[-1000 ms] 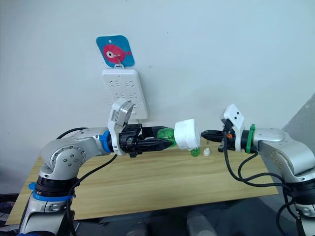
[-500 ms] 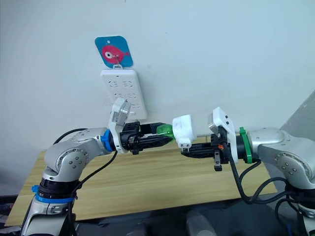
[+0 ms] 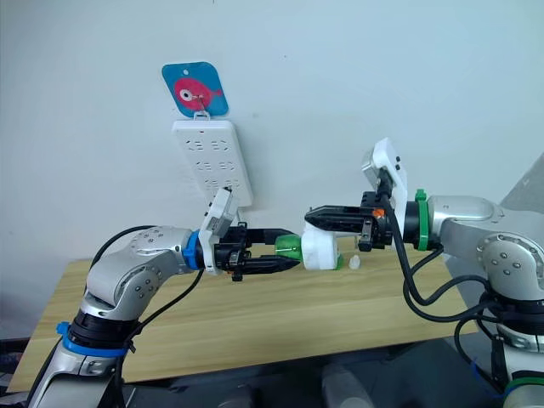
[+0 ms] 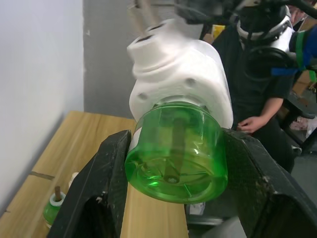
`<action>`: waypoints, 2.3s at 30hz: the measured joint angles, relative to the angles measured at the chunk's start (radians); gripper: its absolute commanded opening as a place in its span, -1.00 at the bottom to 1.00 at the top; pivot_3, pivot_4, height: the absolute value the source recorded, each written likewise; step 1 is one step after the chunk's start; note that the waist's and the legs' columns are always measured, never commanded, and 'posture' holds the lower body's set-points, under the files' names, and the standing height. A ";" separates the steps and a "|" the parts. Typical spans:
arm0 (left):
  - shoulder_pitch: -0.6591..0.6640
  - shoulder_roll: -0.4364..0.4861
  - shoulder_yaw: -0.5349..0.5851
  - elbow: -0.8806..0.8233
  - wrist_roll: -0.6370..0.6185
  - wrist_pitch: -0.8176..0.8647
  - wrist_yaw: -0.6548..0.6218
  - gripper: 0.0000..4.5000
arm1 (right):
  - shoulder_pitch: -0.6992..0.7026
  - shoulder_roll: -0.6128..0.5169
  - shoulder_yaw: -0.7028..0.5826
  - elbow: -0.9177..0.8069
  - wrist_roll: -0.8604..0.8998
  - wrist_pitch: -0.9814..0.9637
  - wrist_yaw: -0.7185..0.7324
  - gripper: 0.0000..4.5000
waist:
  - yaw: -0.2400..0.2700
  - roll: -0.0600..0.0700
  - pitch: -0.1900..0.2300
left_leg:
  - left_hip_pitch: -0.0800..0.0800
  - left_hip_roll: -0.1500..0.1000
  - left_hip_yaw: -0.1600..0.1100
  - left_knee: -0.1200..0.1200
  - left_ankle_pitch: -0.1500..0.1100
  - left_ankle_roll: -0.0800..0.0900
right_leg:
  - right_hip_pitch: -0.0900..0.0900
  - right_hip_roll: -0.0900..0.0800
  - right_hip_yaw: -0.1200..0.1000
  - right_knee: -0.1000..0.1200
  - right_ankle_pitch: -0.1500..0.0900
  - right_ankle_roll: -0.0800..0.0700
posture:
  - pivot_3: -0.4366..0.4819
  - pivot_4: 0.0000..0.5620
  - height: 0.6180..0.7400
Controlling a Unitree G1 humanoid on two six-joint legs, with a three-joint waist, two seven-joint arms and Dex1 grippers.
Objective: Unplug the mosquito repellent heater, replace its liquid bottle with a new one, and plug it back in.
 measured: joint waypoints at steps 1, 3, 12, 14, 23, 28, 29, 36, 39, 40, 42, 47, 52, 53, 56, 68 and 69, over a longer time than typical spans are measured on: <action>0.001 0.001 0.000 -0.001 -0.001 0.000 -0.003 0.07 | -0.002 0.000 0.001 0.010 -0.010 -0.001 0.000 -1.00 | 0.000 0.000 0.000 | 0.000 0.000 0.000 0.000 0.000 0.000 | 0.000 0.000 0.000 0.000 0.000 0.000 | -0.44 -0.77 1.00; 0.005 0.007 0.000 -0.003 -0.003 0.003 -0.007 0.07 | -0.012 0.001 0.001 0.024 -0.021 -0.002 0.000 -1.00 | 0.000 0.000 0.000 | 0.000 0.000 0.000 0.000 0.000 0.000 | 0.000 0.000 0.000 0.000 0.000 0.000 | -0.44 -0.77 1.00; 0.018 0.036 0.008 -0.020 -0.074 0.094 -0.033 0.07 | -0.034 -0.008 -0.005 0.043 -0.034 -0.020 0.053 -1.00 | -0.001 0.000 0.000 | 0.000 0.000 0.000 0.000 0.000 0.000 | 0.000 0.000 0.000 0.000 0.000 0.000 | -0.46 -0.76 1.00; 0.018 0.036 0.010 -0.020 -0.079 0.109 -0.035 0.07 | -0.034 -0.008 -0.004 0.033 -0.005 -0.015 0.075 -1.00 | -0.001 0.000 0.000 | 0.000 0.000 0.000 0.000 0.000 0.000 | 0.000 0.000 0.000 0.000 0.000 0.000 | -0.46 -0.76 1.00; 0.015 0.039 0.010 -0.024 -0.111 0.134 -0.045 0.07 | -0.033 -0.019 0.087 -0.008 -0.075 -0.015 0.125 -1.00 | -0.001 0.000 0.000 | 0.000 0.000 0.000 0.000 0.000 0.000 | 0.000 0.000 0.000 0.000 0.000 0.000 | -0.45 -0.77 1.00; 0.009 0.043 0.011 -0.027 -0.128 0.156 -0.044 0.07 | -0.030 -0.031 0.122 0.007 -0.150 -0.039 0.170 -1.00 | -0.001 0.000 0.000 | 0.000 0.000 0.000 0.000 0.000 0.000 | 0.000 0.000 0.000 0.000 0.000 0.000 | -0.44 -0.77 1.00; 0.005 0.043 0.011 -0.029 -0.134 0.159 -0.044 0.07 | -0.030 -0.033 0.126 0.010 -0.160 -0.042 0.181 -1.00 | -0.001 0.000 0.000 | 0.000 0.000 0.000 0.000 0.000 0.000 | 0.000 0.000 0.000 0.000 0.000 0.000 | -0.44 -0.77 1.00; -0.004 0.043 0.021 -0.039 -0.150 0.177 -0.031 0.07 | -0.025 -0.027 0.134 0.017 -0.192 -0.046 0.204 -1.00 | -0.001 0.000 0.000 | 0.000 0.000 0.000 0.000 0.000 0.000 | 0.000 0.000 0.000 0.000 0.000 0.000 | -0.44 -0.77 1.00; -0.004 0.043 0.025 -0.039 -0.155 0.181 -0.027 0.07 | -0.018 -0.021 0.135 0.022 -0.195 -0.042 0.203 -1.00 | -0.001 0.000 0.000 | 0.000 0.000 0.000 0.000 0.000 0.000 | 0.000 0.000 0.000 0.000 0.000 0.000 | -0.44 -0.77 1.00; -0.004 0.043 0.025 -0.039 -0.157 0.182 -0.027 0.07 | -0.014 -0.019 0.135 0.023 -0.195 -0.040 0.202 -1.00 | -0.001 0.000 0.000 | 0.000 0.000 0.000 0.000 0.000 0.000 | 0.000 0.000 0.000 0.000 0.000 0.000 | -0.44 -0.77 1.00; -0.004 0.044 0.026 -0.039 -0.157 0.184 -0.027 0.07 | -0.010 -0.011 0.134 0.026 -0.195 -0.038 0.198 -1.00 | -0.001 0.000 0.000 | 0.000 0.000 0.000 0.000 0.000 0.000 | 0.000 0.000 0.000 0.000 0.000 0.000 | -0.44 -0.77 1.00; -0.003 0.045 0.030 -0.039 -0.156 0.180 -0.027 0.07 | -0.009 0.033 0.097 0.050 -0.183 -0.026 0.162 -1.00 | -0.001 0.000 0.000 | 0.000 0.000 0.000 0.000 0.000 0.000 | 0.000 0.000 0.000 0.000 0.000 0.000 | -0.44 -0.77 1.00; 0.022 0.044 0.032 -0.039 -0.134 0.145 -0.020 0.07 | -0.009 0.049 -0.027 0.092 -0.118 0.005 0.107 -0.92 | -0.001 0.000 0.000 | 0.000 0.000 0.000 0.000 0.000 0.000 | 0.000 0.000 0.000 0.000 0.000 0.000 | -0.45 -0.78 1.00; 0.030 0.041 0.032 -0.039 -0.125 0.133 -0.013 0.07 | -0.008 0.046 -0.061 0.099 -0.097 0.021 0.098 -0.83 | -0.001 0.000 0.000 | 0.000 0.000 0.000 0.000 0.000 0.000 | 0.000 0.000 0.000 0.000 0.000 0.000 | -0.45 -0.78 1.00; 0.045 0.015 0.047 -0.037 -0.098 0.083 0.024 0.07 | 0.027 0.005 -0.157 0.102 -0.033 0.064 0.069 -0.42 | 0.002 0.000 0.000 | 0.000 0.000 0.000 0.000 0.000 0.000 | 0.000 0.000 0.000 -0.001 0.000 0.000 | -0.45 -0.78 1.00; 0.068 -0.032 0.077 -0.010 -0.026 -0.057 0.067 0.07 | 0.288 -0.016 -0.342 0.043 0.323 0.192 -0.184 1.00 | -0.001 0.000 -0.001 | 0.000 0.000 0.002 0.000 0.000 0.000 | 0.000 0.000 0.002 -0.001 0.000 0.000 | -0.46 -0.79 1.00; 0.068 -0.044 0.082 -0.001 -0.023 -0.070 0.074 0.07 | 0.309 -0.010 -0.351 0.041 0.363 0.183 -0.225 1.00 | -0.001 0.000 -0.001 | 0.000 0.000 0.002 0.000 0.000 0.000 | 0.000 0.000 0.002 -0.001 0.000 0.000 | -0.46 -0.79 1.00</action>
